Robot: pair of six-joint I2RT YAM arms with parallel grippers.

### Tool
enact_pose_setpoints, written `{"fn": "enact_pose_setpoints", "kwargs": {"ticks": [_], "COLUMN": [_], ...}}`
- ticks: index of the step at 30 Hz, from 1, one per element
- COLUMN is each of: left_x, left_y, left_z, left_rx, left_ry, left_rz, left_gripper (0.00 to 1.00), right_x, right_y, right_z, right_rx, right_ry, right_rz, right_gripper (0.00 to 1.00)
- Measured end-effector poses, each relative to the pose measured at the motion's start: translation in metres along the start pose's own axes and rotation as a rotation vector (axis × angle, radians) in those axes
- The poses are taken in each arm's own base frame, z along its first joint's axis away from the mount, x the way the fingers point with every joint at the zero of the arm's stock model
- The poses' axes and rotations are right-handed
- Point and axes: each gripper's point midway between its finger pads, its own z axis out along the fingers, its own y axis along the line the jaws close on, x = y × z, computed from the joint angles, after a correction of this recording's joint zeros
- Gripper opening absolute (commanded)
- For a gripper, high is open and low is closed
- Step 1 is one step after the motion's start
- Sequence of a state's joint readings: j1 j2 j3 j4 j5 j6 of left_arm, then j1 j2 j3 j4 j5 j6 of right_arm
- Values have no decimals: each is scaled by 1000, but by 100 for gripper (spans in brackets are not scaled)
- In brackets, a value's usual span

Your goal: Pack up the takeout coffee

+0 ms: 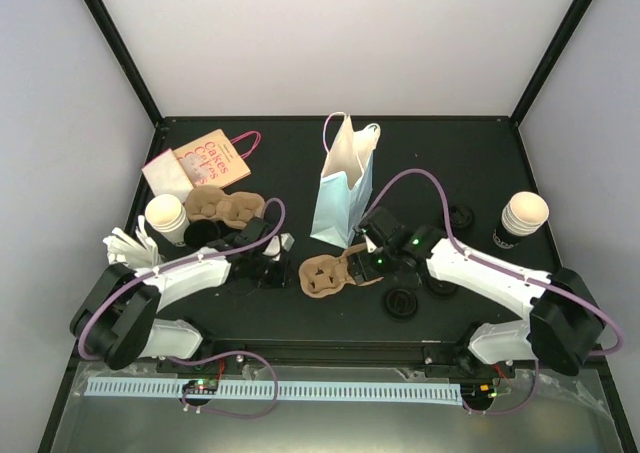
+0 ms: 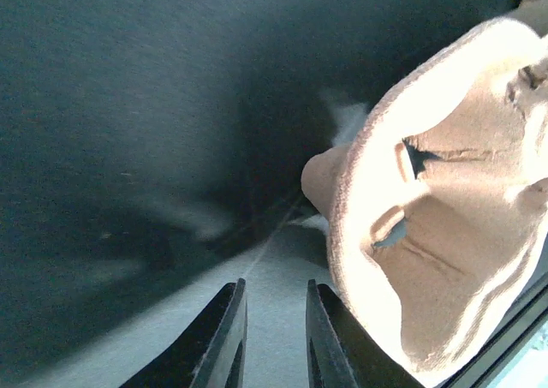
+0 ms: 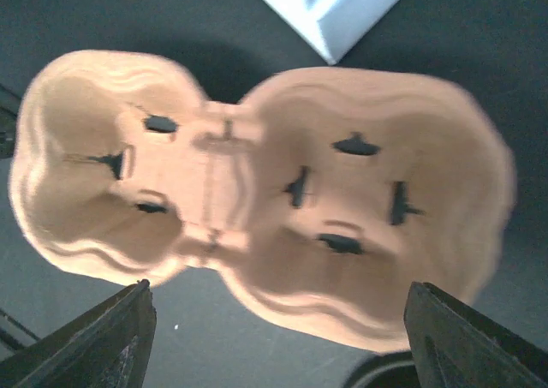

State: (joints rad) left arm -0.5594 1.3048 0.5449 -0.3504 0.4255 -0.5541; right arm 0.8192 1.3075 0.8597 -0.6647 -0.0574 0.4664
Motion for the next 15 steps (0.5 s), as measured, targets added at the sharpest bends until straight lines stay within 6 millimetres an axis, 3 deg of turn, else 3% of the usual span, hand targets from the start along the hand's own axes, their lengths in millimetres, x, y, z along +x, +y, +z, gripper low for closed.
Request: {"fn": "enact_pose_setpoints", "kwargs": {"ticks": [5,15], "left_x": [10,20], "left_y": [-15,-29], "left_z": [13,22], "left_rx": [43,72], "left_ry": [45,80], "left_rz": [22,44], "left_gripper": [20,21], "right_x": [10,16], "right_y": [17,8], "right_z": [13,28], "right_rx": [-24,25], "right_ry": [48,59], "right_rz": [-40,-40], "right_gripper": [79,73]}}
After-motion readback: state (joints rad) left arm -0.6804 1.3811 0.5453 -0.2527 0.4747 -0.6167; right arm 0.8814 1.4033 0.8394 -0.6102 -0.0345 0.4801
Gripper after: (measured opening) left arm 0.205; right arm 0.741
